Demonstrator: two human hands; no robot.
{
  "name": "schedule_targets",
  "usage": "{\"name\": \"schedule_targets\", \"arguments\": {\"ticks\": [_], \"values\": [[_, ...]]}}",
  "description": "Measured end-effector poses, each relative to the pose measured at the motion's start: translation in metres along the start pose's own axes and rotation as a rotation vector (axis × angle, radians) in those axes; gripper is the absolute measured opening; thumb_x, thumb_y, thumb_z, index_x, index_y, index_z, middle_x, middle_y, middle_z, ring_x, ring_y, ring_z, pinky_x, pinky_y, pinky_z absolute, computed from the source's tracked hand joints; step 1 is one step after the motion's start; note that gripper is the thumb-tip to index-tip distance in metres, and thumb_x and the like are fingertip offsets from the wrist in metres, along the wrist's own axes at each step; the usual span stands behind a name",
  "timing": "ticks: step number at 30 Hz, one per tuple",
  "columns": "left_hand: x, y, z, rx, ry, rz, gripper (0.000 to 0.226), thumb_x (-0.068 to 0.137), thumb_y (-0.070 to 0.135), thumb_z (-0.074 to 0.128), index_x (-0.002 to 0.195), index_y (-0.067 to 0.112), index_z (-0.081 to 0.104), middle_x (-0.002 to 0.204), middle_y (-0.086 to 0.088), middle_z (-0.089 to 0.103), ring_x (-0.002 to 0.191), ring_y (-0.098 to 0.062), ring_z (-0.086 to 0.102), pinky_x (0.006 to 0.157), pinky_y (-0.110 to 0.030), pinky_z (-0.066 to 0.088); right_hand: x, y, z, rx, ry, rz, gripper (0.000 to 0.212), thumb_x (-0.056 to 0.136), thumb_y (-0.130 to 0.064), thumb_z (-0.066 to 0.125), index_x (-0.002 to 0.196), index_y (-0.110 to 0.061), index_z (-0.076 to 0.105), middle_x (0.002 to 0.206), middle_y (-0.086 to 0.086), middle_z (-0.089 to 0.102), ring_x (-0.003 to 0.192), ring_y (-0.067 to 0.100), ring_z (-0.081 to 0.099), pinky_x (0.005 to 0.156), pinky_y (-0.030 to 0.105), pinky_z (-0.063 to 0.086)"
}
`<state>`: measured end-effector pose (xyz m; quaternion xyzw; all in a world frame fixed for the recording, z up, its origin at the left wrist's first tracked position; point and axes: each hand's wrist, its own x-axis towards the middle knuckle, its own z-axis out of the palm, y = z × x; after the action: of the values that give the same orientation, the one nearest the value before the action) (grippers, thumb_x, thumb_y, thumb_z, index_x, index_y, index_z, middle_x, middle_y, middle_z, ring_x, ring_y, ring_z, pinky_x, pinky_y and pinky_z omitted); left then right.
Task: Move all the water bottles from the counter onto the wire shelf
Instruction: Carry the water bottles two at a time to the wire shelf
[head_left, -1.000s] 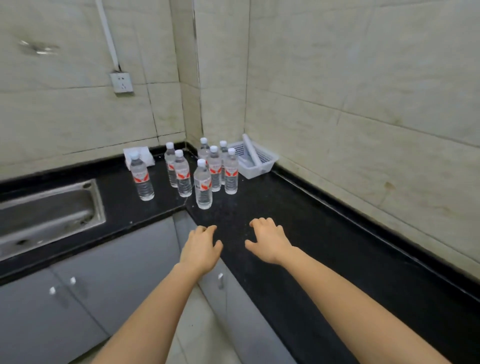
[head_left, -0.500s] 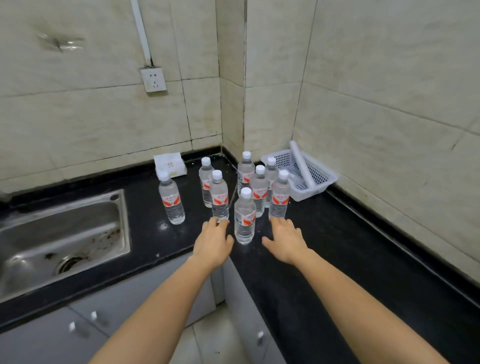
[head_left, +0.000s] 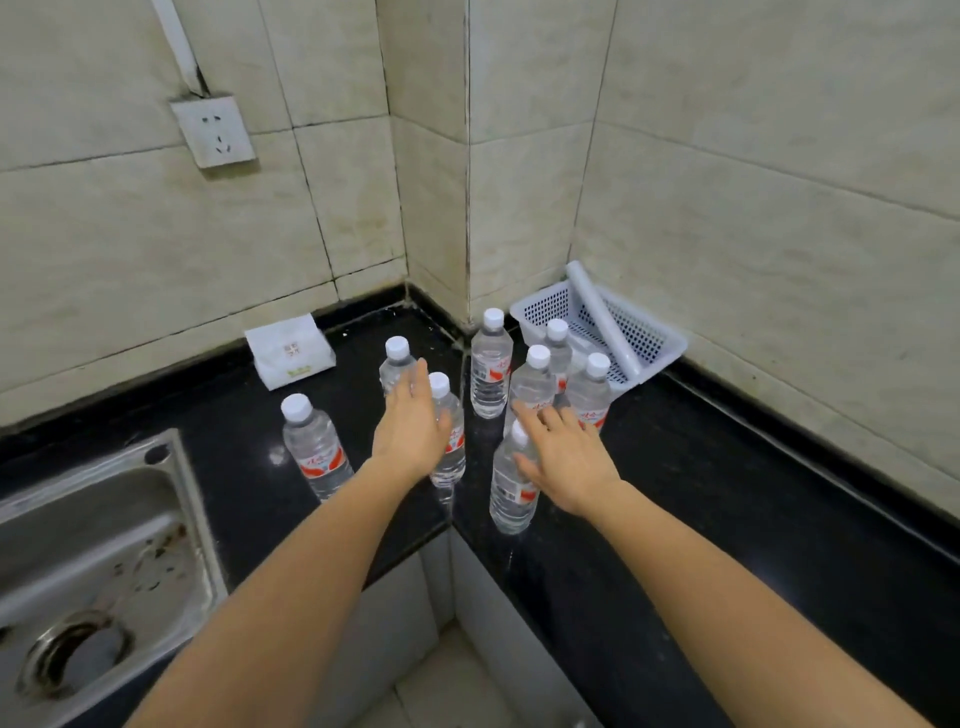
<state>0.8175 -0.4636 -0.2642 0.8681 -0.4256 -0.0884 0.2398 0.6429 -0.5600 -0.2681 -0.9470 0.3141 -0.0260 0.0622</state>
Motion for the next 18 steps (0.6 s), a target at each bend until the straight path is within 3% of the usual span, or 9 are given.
{"name": "schedule_targets", "arguments": {"ticks": [3, 7, 11, 18], "values": [[0.02, -0.005, 0.005, 0.019, -0.054, 0.05, 0.061, 0.097, 0.028, 0.044, 0.149, 0.014, 0.016, 0.154, -0.013, 0.024, 0.139, -0.032, 0.03, 0.105, -0.048, 0.037, 0.001, 0.0, 0.005, -0.082, 0.032, -0.066, 0.058, 0.101, -0.039, 0.037, 0.152, -0.017, 0.022, 0.147, 0.007, 0.043, 0.133, 0.025, 0.039, 0.112, 0.043, 0.03], [0.024, -0.009, 0.011, 0.053, -0.047, 0.079, 0.05, 0.098, 0.028, 0.041, 0.144, 0.014, 0.028, 0.135, -0.015, 0.047, 0.119, -0.034, 0.049, 0.088, -0.047, 0.046, 0.0, -0.003, 0.008, -0.117, 0.061, -0.081, 0.054, 0.102, -0.037, 0.037, 0.149, -0.011, 0.03, 0.136, 0.01, 0.052, 0.124, 0.029, 0.047, 0.104, 0.042, 0.036], [0.014, -0.018, 0.009, 0.081, 0.055, 0.163, 0.034, 0.094, 0.031, 0.05, 0.123, 0.013, 0.048, 0.114, -0.012, 0.057, 0.106, -0.029, 0.053, 0.077, -0.043, 0.047, -0.007, -0.007, 0.007, -0.115, 0.085, -0.055, 0.055, 0.1, -0.035, 0.044, 0.147, -0.008, 0.036, 0.126, 0.012, 0.058, 0.116, 0.031, 0.053, 0.099, 0.044, 0.041], [-0.004, -0.026, 0.007, 0.082, 0.02, 0.358, 0.029, 0.088, 0.029, 0.06, 0.11, 0.01, 0.057, 0.101, -0.01, 0.058, 0.097, -0.028, 0.054, 0.075, -0.043, 0.051, -0.034, -0.02, 0.006, 0.1, 0.128, 0.111, 0.04, 0.098, -0.034, 0.051, 0.129, -0.008, 0.052, 0.117, 0.01, 0.061, 0.109, 0.027, 0.051, 0.088, 0.034, 0.041]]}}
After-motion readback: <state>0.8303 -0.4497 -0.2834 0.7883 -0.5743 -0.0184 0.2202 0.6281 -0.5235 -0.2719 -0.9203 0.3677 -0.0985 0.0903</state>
